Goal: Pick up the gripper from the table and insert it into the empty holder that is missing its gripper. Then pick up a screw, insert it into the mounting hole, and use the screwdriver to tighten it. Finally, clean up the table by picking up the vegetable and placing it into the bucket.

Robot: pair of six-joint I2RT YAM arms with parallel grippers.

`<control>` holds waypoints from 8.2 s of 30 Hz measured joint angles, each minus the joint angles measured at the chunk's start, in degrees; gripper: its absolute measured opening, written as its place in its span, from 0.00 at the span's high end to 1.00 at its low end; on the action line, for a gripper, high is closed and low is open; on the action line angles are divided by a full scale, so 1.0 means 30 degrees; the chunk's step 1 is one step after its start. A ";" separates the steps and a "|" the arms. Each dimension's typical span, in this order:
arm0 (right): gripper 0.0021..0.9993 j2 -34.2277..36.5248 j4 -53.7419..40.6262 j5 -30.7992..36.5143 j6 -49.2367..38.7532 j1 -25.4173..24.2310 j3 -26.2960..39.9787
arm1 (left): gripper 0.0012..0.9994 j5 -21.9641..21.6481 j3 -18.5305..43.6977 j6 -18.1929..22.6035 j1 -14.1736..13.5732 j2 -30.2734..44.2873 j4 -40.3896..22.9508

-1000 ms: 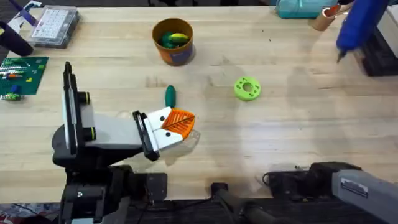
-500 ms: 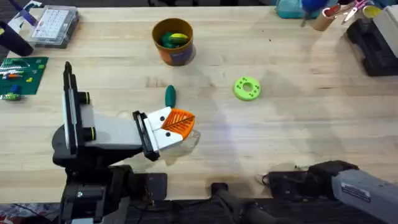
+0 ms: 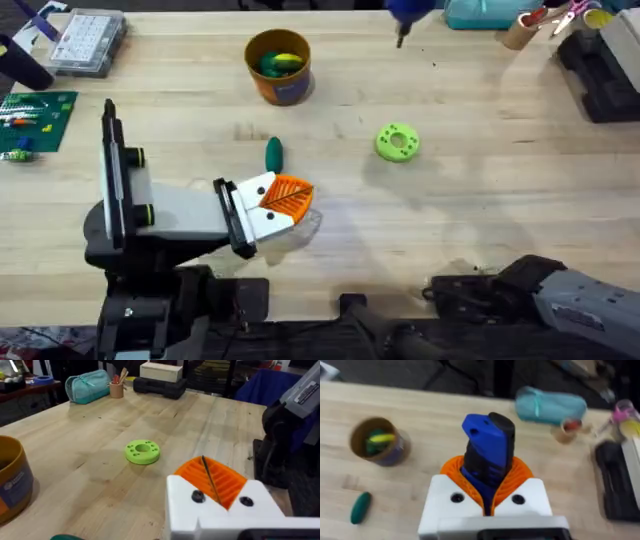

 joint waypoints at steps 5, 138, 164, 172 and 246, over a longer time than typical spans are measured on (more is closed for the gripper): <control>0.96 0.0300 0.0027 -0.0016 0.0383 0.0409 0.0000 | 0.99 0.0007 0.0005 0.0002 0.0000 0.0005 0.0000; 0.96 0.1927 2.0347 -0.4427 0.2157 0.6449 -1.5103 | 0.99 0.0051 0.0003 0.0000 0.0000 0.0003 -0.0007; 0.96 0.1927 2.0206 -0.4489 0.2728 0.6447 -1.5103 | 0.99 0.0049 0.0005 0.0007 0.0000 -0.0001 -0.0007; 0.96 0.1927 2.0184 -0.4494 0.2817 0.6447 -1.5103 | 0.99 0.0051 0.0000 0.0000 0.0000 0.0005 -0.0007; 0.96 0.1767 1.9815 -0.4516 0.2353 0.6447 -1.5140 | 0.99 0.0058 0.0001 -0.0044 0.0000 0.0000 -0.0015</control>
